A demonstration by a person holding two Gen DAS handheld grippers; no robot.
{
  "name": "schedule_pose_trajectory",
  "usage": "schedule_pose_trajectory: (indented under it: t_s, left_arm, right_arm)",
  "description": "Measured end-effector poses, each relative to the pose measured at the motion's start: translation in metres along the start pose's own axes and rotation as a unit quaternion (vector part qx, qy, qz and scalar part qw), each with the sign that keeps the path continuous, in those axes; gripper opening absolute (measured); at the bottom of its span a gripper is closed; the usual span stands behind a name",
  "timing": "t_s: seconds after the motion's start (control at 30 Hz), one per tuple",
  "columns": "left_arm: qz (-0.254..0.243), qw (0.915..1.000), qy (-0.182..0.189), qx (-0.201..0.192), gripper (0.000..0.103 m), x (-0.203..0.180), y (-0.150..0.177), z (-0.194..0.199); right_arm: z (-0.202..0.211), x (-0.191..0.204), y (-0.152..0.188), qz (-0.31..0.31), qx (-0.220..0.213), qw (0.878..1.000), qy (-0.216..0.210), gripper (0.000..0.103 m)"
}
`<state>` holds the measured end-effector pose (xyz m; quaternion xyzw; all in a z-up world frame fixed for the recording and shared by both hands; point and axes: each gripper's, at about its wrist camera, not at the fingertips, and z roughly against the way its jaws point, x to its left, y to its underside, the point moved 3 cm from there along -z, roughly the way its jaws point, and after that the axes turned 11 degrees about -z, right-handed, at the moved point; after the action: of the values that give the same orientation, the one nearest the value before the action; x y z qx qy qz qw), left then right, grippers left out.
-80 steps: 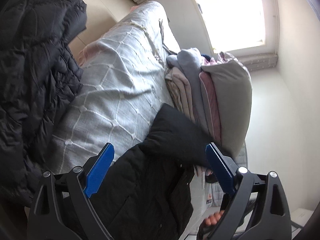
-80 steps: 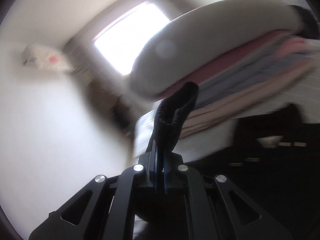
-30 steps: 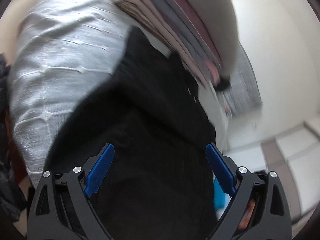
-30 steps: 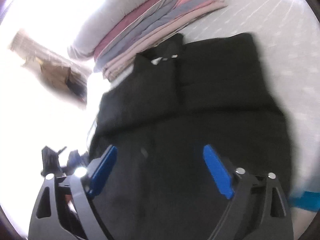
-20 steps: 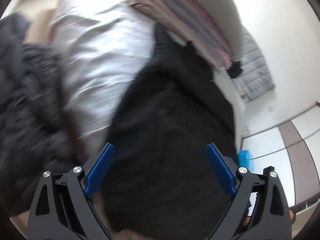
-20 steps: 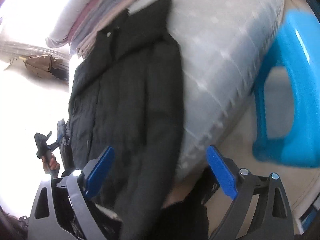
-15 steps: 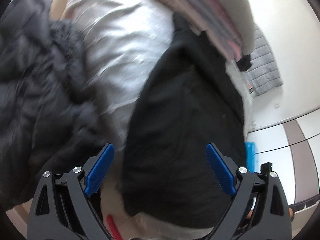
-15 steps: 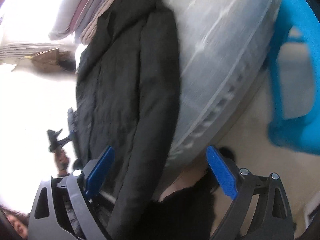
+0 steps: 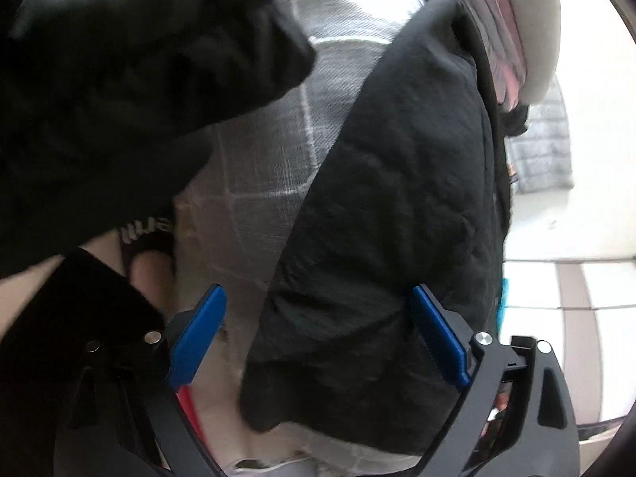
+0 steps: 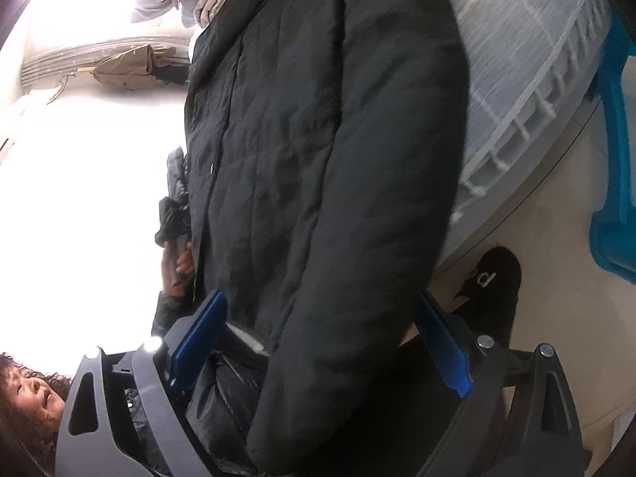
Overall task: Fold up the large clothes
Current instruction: 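Move both grippers to the coat's side edge, then close both grippers on the side edge of the black coat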
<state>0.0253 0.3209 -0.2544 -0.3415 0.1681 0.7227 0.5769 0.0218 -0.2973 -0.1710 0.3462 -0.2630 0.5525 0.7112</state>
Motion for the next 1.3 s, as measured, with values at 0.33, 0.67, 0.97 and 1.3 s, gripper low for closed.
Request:
schedule_pose_trajectory:
  t_s: [0.33, 0.67, 0.97, 1.3]
  left_arm:
    - [0.040, 0.9759, 0.213, -0.025, 0.093, 0.001, 0.015, -0.009]
    - [0.034, 0.9845, 0.172, -0.015, 0.044, -0.002, 0.053, 0.001]
    - [-0.031, 0.9927, 0.111, -0.036, 0.008, -0.027, 0.046, 0.031]
    - [-0.097, 0.9818, 0.136, -0.091, 0.006, -0.088, 0.028, 0.101]
  right_arm:
    - [0.007, 0.005, 0.018, 0.001, -0.025, 0.999, -0.033, 0.090]
    - [0.016, 0.006, 0.031, -0.002, -0.067, 0.997, -0.036, 0.090]
    - [0.022, 0.009, 0.038, -0.001, -0.155, 0.988, 0.005, 0.008]
    - [0.064, 0.033, 0.060, 0.007, -0.270, 0.952, -0.145, 0.007]
